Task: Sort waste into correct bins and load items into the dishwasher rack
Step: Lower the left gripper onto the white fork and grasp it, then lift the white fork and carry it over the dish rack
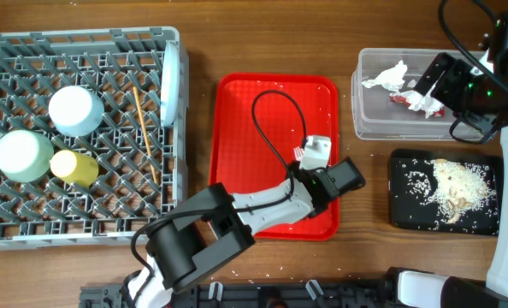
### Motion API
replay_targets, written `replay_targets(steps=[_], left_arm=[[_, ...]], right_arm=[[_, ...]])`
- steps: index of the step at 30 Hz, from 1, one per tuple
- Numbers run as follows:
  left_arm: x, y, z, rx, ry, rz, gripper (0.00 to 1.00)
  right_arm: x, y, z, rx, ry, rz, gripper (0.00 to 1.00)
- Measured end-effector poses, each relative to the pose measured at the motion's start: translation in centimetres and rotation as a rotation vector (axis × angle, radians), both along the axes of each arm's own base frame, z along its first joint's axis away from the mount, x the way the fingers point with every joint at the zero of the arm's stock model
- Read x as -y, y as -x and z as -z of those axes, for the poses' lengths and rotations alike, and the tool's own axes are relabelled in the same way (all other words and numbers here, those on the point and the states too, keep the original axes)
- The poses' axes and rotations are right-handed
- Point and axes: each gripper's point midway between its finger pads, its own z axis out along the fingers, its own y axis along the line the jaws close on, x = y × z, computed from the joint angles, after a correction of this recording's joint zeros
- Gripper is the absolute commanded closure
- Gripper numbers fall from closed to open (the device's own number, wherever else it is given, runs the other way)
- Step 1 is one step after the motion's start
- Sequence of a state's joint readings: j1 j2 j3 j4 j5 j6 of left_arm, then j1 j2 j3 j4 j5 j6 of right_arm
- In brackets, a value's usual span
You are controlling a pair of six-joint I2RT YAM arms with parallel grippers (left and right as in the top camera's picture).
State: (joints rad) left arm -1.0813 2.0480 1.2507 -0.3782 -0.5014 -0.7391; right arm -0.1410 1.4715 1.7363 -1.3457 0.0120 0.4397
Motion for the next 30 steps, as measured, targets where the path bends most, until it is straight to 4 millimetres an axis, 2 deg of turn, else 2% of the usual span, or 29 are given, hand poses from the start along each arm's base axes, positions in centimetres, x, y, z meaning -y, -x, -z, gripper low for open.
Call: replay_targets(steps=[2,9,16,21,22,30], left_arm=[[-0.4,-0.6,0.1,-0.013,0.018,-0.027,0.66],[0.8,-0.1,0.2,-0.08,0.15,-0.12,0.7],[1.9,0.7,0.2,-0.144,0.214,-0.123,0.87],[0.7,1.1,0.3,-0.149,0.155,-0.14,0.92],[0.6,1.1,0.3,-0.148,0.154,-0.143,0.96],[0.5,1.0,-0.6,-0.138,0.162,-0.147,0.96]], right_arm=[[0.0,0.0,0.0,0.0,0.0,0.0,0.0],[0.0,0.0,0.0,0.0,0.001,0.0,0.0],[0.0,0.0,0.0,0.0,0.0,0.0,0.0],[0.0,0.0,0.0,0.0,0.0,0.0,0.0],[0.0,0.0,0.0,0.0,0.0,0.0,0.0],[0.0,0.0,0.0,0.0,0.0,0.0,0.0]])
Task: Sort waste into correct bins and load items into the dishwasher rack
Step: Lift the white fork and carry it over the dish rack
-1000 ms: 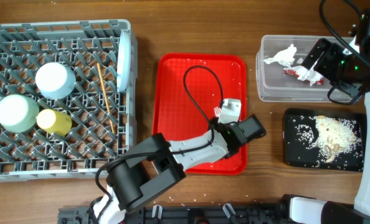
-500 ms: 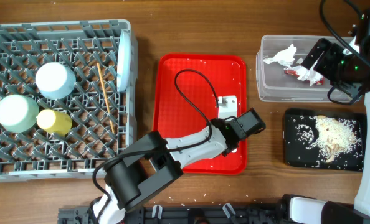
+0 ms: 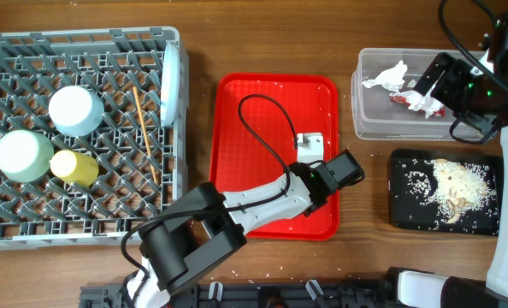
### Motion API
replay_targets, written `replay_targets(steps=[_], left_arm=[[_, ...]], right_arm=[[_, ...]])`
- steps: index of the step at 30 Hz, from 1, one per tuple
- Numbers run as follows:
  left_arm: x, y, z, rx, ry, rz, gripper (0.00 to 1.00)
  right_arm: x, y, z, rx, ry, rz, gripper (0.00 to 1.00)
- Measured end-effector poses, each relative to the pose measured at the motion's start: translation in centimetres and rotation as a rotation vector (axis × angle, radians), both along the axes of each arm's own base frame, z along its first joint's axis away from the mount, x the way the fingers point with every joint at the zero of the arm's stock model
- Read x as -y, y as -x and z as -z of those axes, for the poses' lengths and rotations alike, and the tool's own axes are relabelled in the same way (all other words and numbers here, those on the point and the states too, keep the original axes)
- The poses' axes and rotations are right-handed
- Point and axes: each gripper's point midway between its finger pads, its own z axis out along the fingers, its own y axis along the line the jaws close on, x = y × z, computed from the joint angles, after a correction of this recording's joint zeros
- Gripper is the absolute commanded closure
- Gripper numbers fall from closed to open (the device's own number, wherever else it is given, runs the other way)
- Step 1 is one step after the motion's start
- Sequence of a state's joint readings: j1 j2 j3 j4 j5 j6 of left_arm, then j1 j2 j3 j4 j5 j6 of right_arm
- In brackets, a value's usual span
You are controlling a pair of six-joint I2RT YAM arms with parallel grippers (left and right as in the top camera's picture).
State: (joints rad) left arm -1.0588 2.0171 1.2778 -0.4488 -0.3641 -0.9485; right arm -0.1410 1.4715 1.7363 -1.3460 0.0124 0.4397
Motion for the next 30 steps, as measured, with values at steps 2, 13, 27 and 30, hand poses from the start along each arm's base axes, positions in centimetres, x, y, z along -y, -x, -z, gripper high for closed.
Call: replay_targets(steps=[2,13,27,30], left_arm=[[-0.3,0.3,0.0,-0.008,-0.005,0.002,0.96],[-4.9,0.1,-11.8,0.033,0.055,0.145,0.96],[-33.5,-7.5,-25.5,0.323,-0.003,-0.166,0.96],[-37.9,-9.9,-23.3,0.284,-0.04,-0.213,0.96]], right_arm=[[0.0,0.0,0.0,0.0,0.0,-0.001,0.0],[0.0,0.0,0.0,0.0,0.0,-0.001,0.0],[0.0,0.0,0.0,0.0,0.0,-0.001,0.0],[0.0,0.0,0.0,0.0,0.0,0.0,0.0]])
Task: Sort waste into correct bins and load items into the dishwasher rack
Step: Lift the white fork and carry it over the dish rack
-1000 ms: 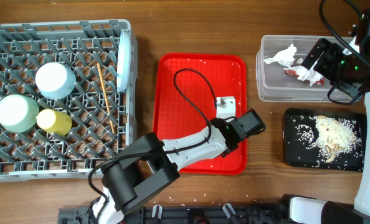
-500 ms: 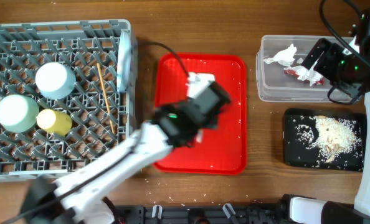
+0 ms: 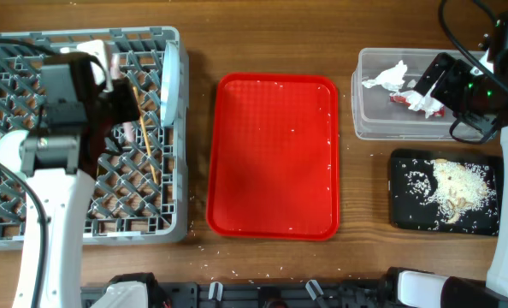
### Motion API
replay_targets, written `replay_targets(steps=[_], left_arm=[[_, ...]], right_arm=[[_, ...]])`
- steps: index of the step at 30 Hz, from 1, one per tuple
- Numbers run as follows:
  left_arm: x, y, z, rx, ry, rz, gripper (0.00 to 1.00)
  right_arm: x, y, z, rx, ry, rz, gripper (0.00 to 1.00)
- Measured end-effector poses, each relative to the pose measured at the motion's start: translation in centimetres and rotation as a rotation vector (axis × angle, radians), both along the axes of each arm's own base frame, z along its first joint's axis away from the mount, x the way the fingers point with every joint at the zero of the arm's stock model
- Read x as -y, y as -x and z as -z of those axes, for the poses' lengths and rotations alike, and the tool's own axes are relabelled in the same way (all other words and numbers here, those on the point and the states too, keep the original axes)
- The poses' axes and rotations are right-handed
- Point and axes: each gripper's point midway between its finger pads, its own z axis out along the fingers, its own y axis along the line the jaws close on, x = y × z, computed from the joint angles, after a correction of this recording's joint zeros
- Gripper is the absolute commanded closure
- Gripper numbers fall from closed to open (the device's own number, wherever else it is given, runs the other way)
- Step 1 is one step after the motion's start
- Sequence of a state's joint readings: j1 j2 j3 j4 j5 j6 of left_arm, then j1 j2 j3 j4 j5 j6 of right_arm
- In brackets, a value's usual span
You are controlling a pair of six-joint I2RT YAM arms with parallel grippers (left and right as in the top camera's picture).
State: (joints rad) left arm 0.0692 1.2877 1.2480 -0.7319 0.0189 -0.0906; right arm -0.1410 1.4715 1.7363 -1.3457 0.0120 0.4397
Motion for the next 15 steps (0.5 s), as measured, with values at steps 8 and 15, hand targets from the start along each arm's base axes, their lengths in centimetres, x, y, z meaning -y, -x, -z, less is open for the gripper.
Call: replay_targets(steps=[8,15], left_arm=[[-1.6,-2.3,6.8,-0.154,0.04,0.156,0.96],[-0.4,-3.0,11.3,-0.252,0.114,0.233,0.48]], right_arm=[[0.0,0.0,0.0,0.0,0.0,0.0,0.01],[0.0,0.0,0.0,0.0,0.0,0.0,0.0]])
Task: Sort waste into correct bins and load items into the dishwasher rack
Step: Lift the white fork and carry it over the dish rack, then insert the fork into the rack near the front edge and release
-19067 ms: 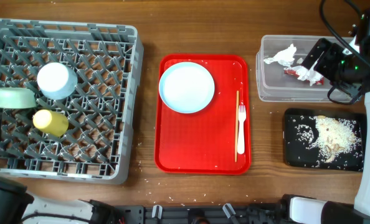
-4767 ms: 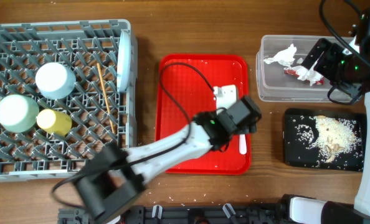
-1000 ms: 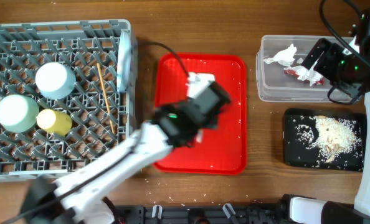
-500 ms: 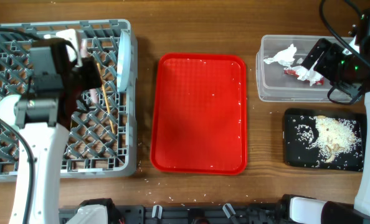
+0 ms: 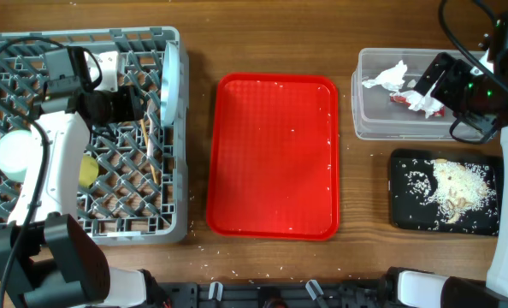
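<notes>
The grey dishwasher rack (image 5: 32, 218) fills the left of the overhead view. In it stand a white cup (image 5: 13, 154), a yellow cup (image 5: 88, 171), a wooden chopstick (image 5: 149, 145) and an upright pale plate (image 5: 170, 81). My left gripper (image 5: 127, 104) hovers over the rack's upper middle, pointing right; its jaws are too dark to read. The red tray (image 5: 271, 154) holds only rice grains. My right gripper (image 5: 423, 92) hangs over the clear bin (image 5: 365, 120), beside crumpled paper (image 5: 389, 75) and a red-white wrapper (image 5: 405, 99); its jaws are not readable.
A black tray (image 5: 408, 214) with spilled rice lies at the lower right, below the clear bin. Loose rice grains dot the table along the front edge. The left arm's white link crosses the rack's left half.
My left arm has shifted over the rack, its gripper now further right and lower; the white and yellow cups show again beside it. The right arm has not moved.
My left gripper was on the red tray beside a white plug with a black cable, and a second later both had shifted slightly there. Then the tray was bare, the cable gone from view, and the left arm was over the rack, where it stays.
</notes>
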### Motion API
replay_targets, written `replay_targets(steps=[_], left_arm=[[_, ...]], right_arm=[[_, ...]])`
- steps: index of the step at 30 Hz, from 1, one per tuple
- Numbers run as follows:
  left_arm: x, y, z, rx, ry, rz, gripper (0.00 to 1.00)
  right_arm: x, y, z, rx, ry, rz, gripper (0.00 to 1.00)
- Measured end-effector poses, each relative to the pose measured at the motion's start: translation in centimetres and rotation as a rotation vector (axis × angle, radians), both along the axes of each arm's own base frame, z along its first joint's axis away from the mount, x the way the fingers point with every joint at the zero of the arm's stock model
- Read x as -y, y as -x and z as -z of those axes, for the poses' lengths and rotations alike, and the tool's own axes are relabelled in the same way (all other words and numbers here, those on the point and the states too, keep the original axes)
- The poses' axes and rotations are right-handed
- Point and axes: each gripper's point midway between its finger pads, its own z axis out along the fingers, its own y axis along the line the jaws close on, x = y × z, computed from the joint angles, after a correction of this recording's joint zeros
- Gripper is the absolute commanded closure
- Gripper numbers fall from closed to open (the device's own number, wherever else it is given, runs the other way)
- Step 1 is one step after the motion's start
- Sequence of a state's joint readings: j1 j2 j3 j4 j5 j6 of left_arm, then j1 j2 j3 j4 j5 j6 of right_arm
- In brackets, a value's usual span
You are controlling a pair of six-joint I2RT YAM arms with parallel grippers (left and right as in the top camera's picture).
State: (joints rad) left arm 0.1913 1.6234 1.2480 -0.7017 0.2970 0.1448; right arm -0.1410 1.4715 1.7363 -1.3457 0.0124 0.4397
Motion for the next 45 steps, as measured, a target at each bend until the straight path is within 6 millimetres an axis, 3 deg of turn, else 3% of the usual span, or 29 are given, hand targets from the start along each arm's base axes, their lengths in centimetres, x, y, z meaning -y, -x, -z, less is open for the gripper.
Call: replay_targets(steps=[3,5,8,11,13,16,21,36,40,45], left_arm=[[0.0,0.0,-0.1,-0.002,0.011,-0.017,0.45],[0.1,0.2,-1.2,0.01,0.038,-0.065,0.33],[1.2,2.6,-4.6,0.023,0.114,-0.124,0.0],[3.4,8.6,-9.8,0.046,0.195,-0.129,0.0],[4.5,12.3,-11.3,0.032,0.221,-0.127,0.0],[5.8,17.6,-12.2,-0.016,0.244,-0.131,0.0],[6.7,22.4,-13.1,-0.008,0.25,-0.136,0.0],[6.9,23.0,-13.5,0.021,0.246,-0.129,0.0],[8.1,21.5,-13.1,0.181,0.196,0.021,0.0],[9.5,20.5,-10.8,0.497,0.131,0.183,0.0]], right_arm=[[0.0,0.0,0.0,0.0,0.0,0.0,0.0],[0.0,0.0,0.0,0.0,0.0,0.0,0.0],[0.0,0.0,0.0,0.0,0.0,0.0,0.0],[0.0,0.0,0.0,0.001,0.0,0.0,0.0],[0.0,0.0,0.0,-0.001,0.0,-0.001,0.0],[0.0,0.0,0.0,0.0,0.0,-0.001,0.0],[0.0,0.0,0.0,0.0,0.0,0.0,0.0],[0.0,0.0,0.0,0.0,0.0,0.0,0.0],[0.0,0.0,0.0,-0.001,0.0,0.0,0.0],[0.0,0.0,0.0,-0.001,0.0,0.0,0.0]])
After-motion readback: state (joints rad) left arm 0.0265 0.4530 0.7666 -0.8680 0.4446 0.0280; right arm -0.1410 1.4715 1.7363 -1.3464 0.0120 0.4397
